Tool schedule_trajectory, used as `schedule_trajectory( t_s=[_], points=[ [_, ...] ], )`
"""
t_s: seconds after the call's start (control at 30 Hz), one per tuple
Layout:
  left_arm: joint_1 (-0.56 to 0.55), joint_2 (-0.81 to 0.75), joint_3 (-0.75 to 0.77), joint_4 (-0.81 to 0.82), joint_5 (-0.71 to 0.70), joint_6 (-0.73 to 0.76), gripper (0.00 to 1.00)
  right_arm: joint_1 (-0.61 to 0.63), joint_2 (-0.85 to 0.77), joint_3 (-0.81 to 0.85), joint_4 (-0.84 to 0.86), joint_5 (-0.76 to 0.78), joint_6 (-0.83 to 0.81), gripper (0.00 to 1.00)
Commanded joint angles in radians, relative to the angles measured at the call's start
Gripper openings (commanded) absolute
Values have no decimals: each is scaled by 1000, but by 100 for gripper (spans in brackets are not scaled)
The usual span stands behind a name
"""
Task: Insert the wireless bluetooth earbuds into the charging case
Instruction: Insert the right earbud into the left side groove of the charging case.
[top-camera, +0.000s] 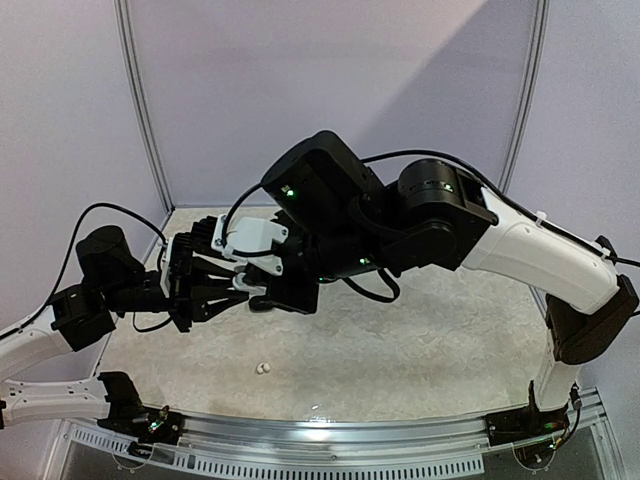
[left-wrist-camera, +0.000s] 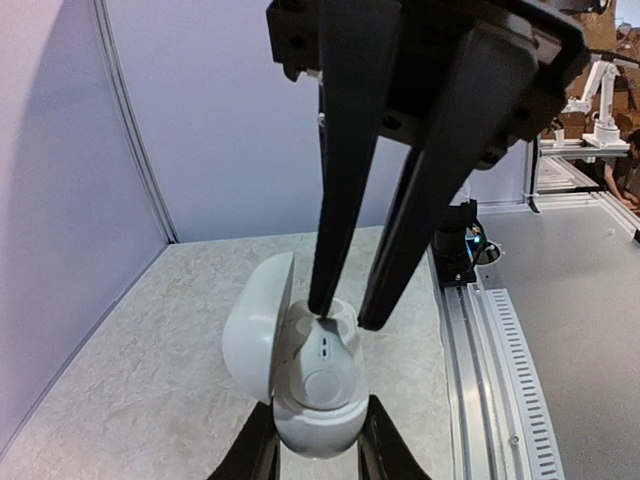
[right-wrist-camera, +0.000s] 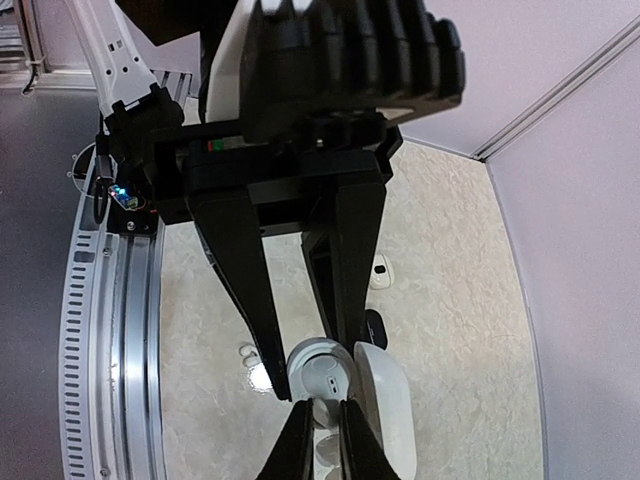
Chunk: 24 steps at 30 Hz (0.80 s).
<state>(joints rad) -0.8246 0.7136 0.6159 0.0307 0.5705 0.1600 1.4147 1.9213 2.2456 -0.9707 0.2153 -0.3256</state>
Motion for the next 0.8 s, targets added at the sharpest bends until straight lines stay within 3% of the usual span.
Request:
schedule_trajectory(
  t_s=[0.0, 0.77],
  points=[
    [-16, -2, 24, -2, 12, -7, 0, 5, 0, -9, 5, -17, -13, 8],
    [-23, 6, 33, 20, 12, 25, 0, 5, 91, 7, -73, -27, -61, 5]
  ],
)
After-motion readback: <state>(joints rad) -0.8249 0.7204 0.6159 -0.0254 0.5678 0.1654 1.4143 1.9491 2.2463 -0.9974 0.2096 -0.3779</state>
